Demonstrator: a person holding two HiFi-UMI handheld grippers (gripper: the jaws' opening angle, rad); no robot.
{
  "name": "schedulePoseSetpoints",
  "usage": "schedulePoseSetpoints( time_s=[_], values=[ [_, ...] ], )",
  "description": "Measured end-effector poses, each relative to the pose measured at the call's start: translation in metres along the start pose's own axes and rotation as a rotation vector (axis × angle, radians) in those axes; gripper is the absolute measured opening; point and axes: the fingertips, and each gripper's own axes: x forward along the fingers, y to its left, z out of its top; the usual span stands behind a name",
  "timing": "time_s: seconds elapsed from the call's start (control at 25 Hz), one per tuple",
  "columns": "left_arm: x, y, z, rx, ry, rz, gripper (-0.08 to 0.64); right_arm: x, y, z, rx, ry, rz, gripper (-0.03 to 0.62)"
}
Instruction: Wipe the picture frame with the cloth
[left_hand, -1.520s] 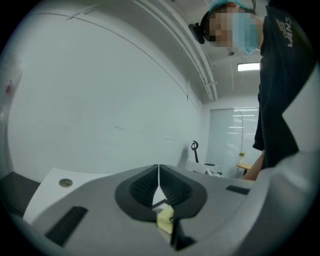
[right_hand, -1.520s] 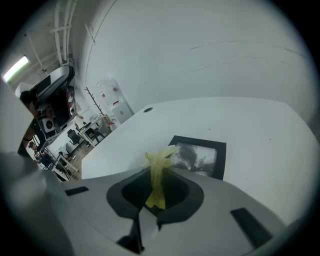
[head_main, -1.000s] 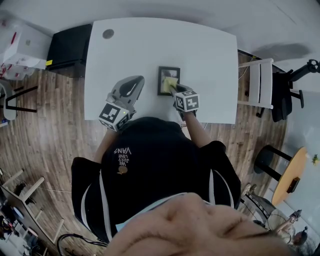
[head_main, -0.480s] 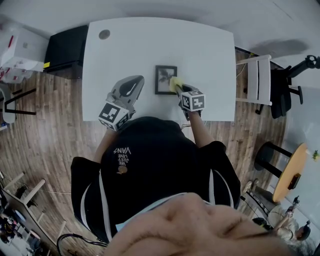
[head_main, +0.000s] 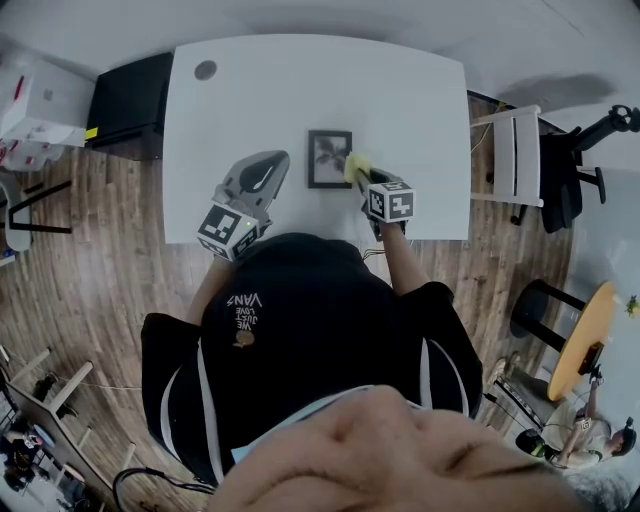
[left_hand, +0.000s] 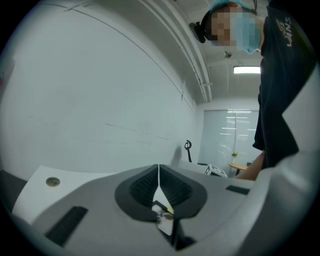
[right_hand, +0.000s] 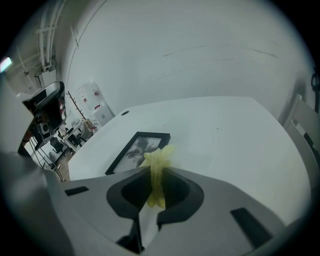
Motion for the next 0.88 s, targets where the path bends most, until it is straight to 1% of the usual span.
schedulePoseSetpoints(
  time_s=[0.16, 0.36, 0.6, 0.88],
  values=[
    [0.0, 0.0, -0.001, 0.001, 0.003, -0.009, 0.016, 0.0, 0.002, 0.002, 0.005, -0.007, -0.001, 0.043],
    [-0.004, 0.006, 0.0, -0.008, 0.003, -0.003, 0.017, 0.0, 0.012, 0.012, 0.02, -0.039, 0.014, 0.044],
    [-0.01, 0.008, -0.001, -0.003, 0.002, -0.002, 0.017, 0.002, 0.033, 0.02, 0.024, -0.061, 0.053, 0.044],
    [-0.02, 0.016, 0.0, -0.009, 0.002, 0.012, 0.017, 0.009, 0.06, 0.026, 0.01, -0.064, 0.1, 0.044]
  ],
)
